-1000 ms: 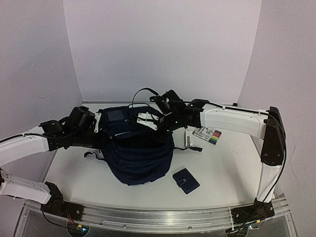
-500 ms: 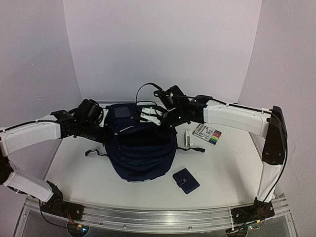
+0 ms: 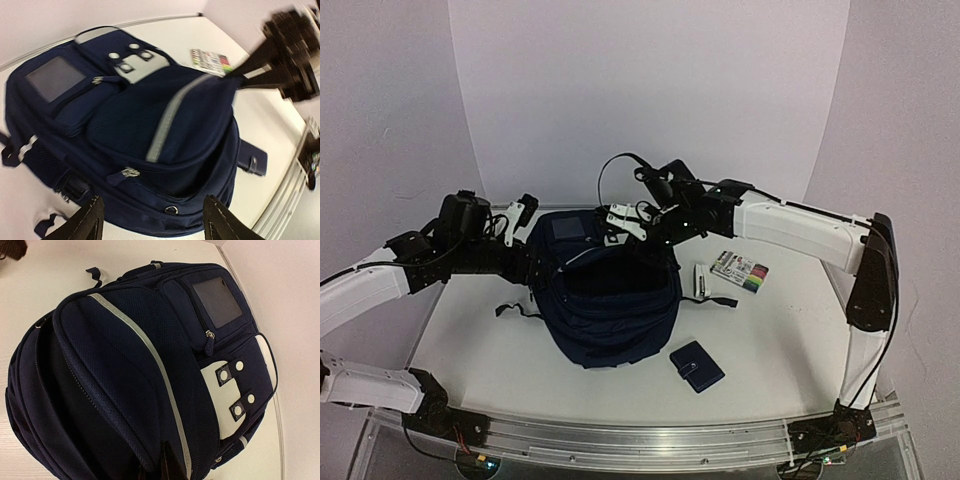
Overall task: Pack the student bag
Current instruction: Unzip the student bag at the center of the board, then move the stationery to the center of the board, then pick up the stationery from the center of the board.
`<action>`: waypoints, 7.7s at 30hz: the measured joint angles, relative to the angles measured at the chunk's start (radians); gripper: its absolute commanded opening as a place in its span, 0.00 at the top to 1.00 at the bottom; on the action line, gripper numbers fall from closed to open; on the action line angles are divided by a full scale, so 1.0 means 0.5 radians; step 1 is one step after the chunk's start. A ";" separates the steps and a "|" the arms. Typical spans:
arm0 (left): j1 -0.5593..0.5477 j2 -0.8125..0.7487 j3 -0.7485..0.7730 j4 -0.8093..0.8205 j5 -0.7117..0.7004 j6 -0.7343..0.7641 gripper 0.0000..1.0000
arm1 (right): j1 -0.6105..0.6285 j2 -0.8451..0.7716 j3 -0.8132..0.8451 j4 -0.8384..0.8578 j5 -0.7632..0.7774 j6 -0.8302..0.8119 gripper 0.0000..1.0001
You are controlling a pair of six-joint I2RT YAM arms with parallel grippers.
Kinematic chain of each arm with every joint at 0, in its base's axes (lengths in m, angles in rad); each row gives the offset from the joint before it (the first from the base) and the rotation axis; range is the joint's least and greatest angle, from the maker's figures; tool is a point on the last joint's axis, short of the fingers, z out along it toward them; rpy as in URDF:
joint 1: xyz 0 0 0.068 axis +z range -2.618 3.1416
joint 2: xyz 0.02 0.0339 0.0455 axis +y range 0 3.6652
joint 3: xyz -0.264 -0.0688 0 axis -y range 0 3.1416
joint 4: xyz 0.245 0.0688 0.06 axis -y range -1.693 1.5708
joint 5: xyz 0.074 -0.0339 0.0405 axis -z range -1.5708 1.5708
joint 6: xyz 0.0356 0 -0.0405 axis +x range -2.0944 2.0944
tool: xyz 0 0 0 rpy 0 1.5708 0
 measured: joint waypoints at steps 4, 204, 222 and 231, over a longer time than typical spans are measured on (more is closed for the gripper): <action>-0.001 0.018 -0.062 0.116 0.166 0.198 0.34 | 0.000 0.025 0.034 -0.015 -0.012 0.029 0.91; 0.024 0.627 0.081 0.553 0.294 0.202 1.00 | -1.014 0.476 -0.594 0.985 -1.648 2.047 0.29; 0.025 0.624 0.078 0.553 0.291 0.202 1.00 | -1.248 0.755 -0.149 0.260 -1.293 1.509 0.10; 0.034 0.612 0.064 0.551 0.291 0.198 1.00 | -1.237 0.854 -0.084 0.223 -1.597 1.549 0.41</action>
